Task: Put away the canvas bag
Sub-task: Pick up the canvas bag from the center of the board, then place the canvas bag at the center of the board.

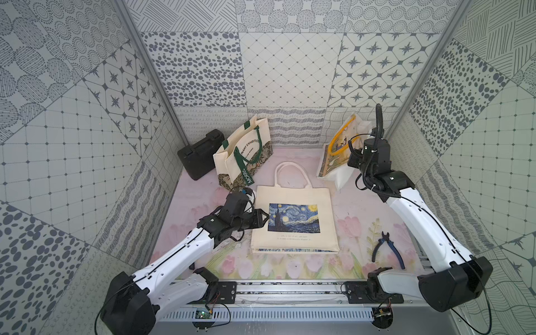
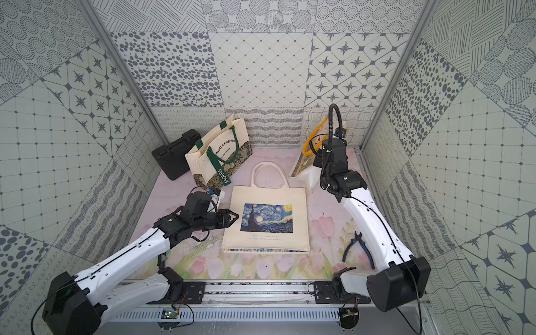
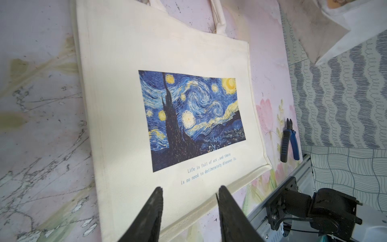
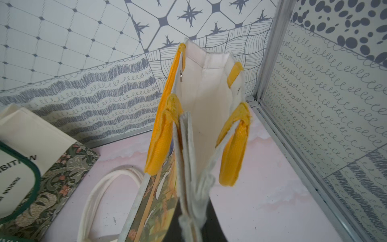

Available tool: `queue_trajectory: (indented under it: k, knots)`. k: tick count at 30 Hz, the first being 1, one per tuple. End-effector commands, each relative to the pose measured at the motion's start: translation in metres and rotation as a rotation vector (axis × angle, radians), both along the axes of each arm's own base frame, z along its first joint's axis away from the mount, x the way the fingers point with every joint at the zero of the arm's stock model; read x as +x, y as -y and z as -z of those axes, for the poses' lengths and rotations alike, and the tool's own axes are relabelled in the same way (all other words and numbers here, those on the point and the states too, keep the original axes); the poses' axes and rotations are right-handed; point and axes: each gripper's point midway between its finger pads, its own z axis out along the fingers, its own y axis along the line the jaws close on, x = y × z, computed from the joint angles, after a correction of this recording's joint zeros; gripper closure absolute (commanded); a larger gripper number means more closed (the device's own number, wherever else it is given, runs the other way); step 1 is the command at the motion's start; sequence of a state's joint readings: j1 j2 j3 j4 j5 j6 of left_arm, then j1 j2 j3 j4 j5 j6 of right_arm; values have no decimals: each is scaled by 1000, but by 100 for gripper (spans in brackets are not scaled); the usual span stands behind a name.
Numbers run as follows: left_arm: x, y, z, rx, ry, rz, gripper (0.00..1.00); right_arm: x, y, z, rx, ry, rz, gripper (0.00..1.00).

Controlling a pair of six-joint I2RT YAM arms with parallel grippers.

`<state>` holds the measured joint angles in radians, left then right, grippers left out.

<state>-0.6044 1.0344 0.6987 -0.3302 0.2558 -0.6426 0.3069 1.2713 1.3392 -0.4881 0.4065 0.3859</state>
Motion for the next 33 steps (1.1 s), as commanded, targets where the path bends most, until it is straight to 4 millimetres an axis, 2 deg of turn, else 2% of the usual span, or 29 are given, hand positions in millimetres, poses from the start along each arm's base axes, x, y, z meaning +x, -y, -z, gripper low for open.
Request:
queue_trajectory:
  k: [1,4,10,15,21,28,33]
  knots:
    - [2,22,-19,-27,65,81,55,-18,-24,4,157,-37,-64,100]
    - [1,34,-27,-26,99,128,55,-32,-49,15,214,-62,-121,100]
    - [0,57,-53,-3,242,208,54,-57,-96,38,208,-123,-211,100]
    - [-6,73,-69,57,373,253,53,-70,-121,49,197,-135,-251,100]
    - [-13,86,-72,101,426,270,54,-72,-132,71,234,-192,-213,100]
    - [-8,85,-63,126,433,225,54,-68,-143,92,243,-222,-190,100]
    - [-2,101,-52,143,437,263,54,-64,-158,107,245,-278,-206,100]
